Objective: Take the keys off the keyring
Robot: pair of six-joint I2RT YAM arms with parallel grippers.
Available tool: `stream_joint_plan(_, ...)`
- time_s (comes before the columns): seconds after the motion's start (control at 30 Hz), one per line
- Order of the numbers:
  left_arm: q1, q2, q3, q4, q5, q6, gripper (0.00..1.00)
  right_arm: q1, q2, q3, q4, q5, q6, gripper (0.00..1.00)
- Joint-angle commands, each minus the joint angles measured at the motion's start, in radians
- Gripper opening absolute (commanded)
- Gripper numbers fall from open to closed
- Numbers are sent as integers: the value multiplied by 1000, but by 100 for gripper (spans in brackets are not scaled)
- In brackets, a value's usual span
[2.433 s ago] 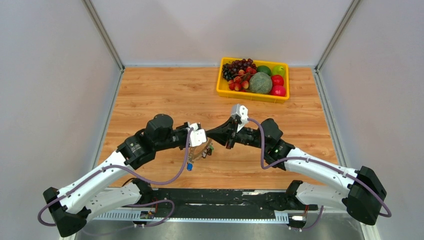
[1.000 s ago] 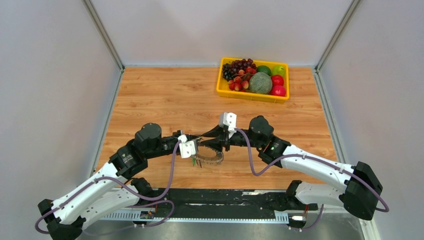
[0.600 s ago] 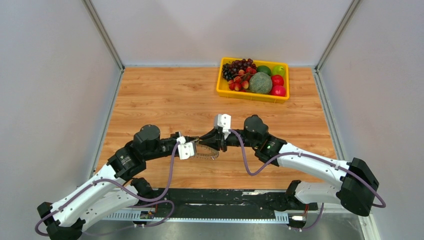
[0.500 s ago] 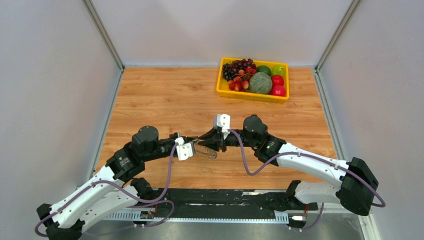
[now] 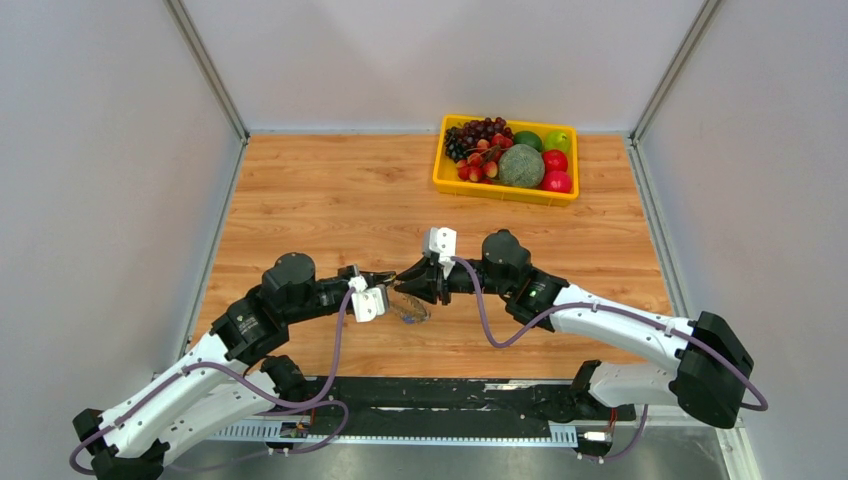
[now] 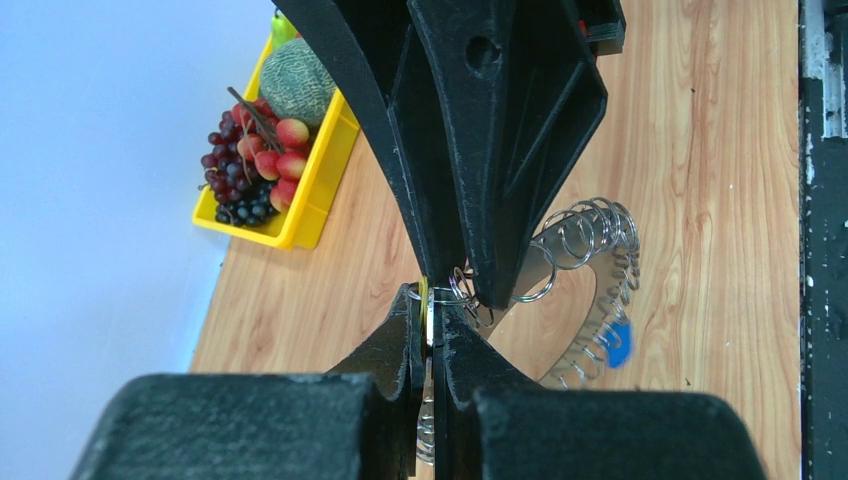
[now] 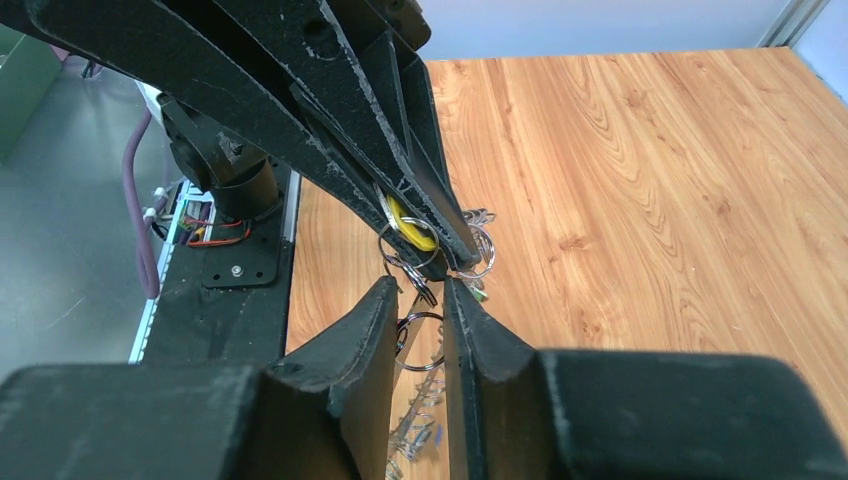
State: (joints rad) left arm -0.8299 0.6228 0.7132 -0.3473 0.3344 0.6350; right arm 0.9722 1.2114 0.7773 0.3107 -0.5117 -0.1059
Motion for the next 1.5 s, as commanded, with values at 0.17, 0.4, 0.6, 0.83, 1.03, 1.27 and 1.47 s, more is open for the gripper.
stream_joint_plan(0.17,-3,-7,8,110,24,24,0,9,-14,29,34,-13,34,0)
stream_joint_plan(0.4,-3,-2,1,115,-11,27,0,9,-98,-17,120,21,95,0)
stream_joint_plan(0.6,-3,3,-2,114,-10,32,0,9,-107,-39,230,83,220,0)
stream_joint_plan(0.83,-3,2,-3,111,-14,34,0,8,-107,-158,529,170,392,0)
stream_joint_plan(1.03,-3,-2,0,111,-38,32,0,8,-162,-186,503,249,379,0)
stream_joint_plan(1.27,-2,8,-6,111,18,35,0,9,-158,-217,619,264,416,0)
stream_joint_plan(1.47,-3,8,-6,110,47,40,0,12,-120,-178,619,193,409,1)
